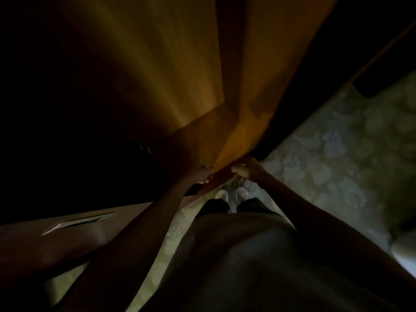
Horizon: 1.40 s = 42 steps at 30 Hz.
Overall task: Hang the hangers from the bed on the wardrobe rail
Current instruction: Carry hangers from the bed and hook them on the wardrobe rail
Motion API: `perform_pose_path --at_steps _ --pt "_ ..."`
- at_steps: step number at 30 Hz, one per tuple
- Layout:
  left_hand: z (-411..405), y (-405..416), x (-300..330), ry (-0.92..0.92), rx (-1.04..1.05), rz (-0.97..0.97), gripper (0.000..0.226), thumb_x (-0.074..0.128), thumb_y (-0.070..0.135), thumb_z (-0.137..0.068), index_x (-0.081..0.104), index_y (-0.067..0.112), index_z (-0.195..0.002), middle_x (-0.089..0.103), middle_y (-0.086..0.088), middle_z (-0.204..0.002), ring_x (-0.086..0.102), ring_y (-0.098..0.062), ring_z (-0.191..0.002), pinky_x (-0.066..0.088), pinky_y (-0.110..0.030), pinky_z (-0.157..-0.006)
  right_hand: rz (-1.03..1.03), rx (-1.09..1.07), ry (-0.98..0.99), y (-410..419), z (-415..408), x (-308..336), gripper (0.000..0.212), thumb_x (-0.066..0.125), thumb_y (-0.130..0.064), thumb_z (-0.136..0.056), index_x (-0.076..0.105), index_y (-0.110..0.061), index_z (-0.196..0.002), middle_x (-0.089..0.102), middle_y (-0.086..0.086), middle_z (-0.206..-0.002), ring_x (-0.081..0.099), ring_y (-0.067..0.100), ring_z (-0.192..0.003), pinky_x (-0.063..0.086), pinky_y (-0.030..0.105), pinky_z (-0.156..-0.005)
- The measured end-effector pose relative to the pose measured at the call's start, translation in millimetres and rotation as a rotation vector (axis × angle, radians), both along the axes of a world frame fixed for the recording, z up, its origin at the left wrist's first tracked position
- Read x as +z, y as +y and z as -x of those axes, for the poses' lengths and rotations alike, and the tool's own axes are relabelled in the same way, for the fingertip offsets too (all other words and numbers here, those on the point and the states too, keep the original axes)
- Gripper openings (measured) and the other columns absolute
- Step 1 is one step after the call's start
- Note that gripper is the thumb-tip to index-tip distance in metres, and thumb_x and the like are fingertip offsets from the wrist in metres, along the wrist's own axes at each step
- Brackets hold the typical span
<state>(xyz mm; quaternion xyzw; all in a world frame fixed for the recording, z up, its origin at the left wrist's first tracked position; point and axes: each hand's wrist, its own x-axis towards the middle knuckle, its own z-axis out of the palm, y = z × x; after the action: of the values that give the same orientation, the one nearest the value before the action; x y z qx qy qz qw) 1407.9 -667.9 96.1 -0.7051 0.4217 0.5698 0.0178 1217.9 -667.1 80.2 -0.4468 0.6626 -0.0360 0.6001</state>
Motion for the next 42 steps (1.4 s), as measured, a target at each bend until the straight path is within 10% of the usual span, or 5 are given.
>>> perform_pose_path --at_steps 5,10,29,33,42 --pt "-6 30 -68 -0.101 -0.219 -0.13 0.017 0.053 0.008 -0.101 0.059 0.004 -0.086 0.057 -0.007 -0.068 0.053 -0.013 -0.053 0.043 -0.019 -0.044 -0.146 -0.215 0.162 76 40 -59 0.024 0.062 -0.015 -0.093 0.077 0.004 -0.097 0.075 0.021 -0.098 0.071 0.032 -0.086 0.058 0.042 -0.085" --pt "3 45 -96 -0.17 -0.641 -0.145 0.022 0.054 0.018 -0.101 0.064 0.008 -0.084 0.065 -0.007 -0.072 0.06 -0.014 -0.056 0.046 -0.021 -0.048 -0.377 -0.404 0.268 171 66 -111 0.033 0.06 -0.033 -0.087 0.066 -0.009 -0.066 0.066 0.009 -0.069 0.067 0.028 -0.073 0.044 0.027 -0.052" --pt "326 204 -115 -0.185 -1.835 -0.085 0.015 0.057 0.013 -0.097 0.071 0.01 -0.09 0.068 -0.003 -0.069 0.058 -0.011 -0.052 0.043 -0.018 -0.041 -0.61 -1.985 -0.109 437 -25 -120 0.025 0.06 -0.019 -0.087 0.075 -0.001 -0.078 0.076 0.015 -0.079 0.07 0.03 -0.076 0.058 0.039 -0.074" --pt "388 252 -111 -0.198 -1.978 -0.007 0.016 0.057 0.014 -0.097 0.071 0.009 -0.09 0.068 -0.003 -0.069 0.058 -0.011 -0.052 0.044 -0.018 -0.042 -0.637 -2.142 -0.176 459 -24 -117 0.027 0.059 -0.016 -0.087 0.058 -0.008 -0.061 0.057 0.011 -0.062 0.051 0.022 -0.057 0.042 0.03 -0.054" --pt "489 258 -111 -0.348 -1.99 0.196 0.017 0.059 0.011 -0.098 0.072 0.005 -0.091 0.069 -0.008 -0.075 0.058 -0.013 -0.053 0.046 -0.018 -0.042 -0.372 -2.362 -0.119 533 133 -128 0.022 0.062 -0.021 -0.093 0.075 -0.004 -0.092 0.074 0.01 -0.083 0.065 0.019 -0.071 0.057 0.035 -0.072"
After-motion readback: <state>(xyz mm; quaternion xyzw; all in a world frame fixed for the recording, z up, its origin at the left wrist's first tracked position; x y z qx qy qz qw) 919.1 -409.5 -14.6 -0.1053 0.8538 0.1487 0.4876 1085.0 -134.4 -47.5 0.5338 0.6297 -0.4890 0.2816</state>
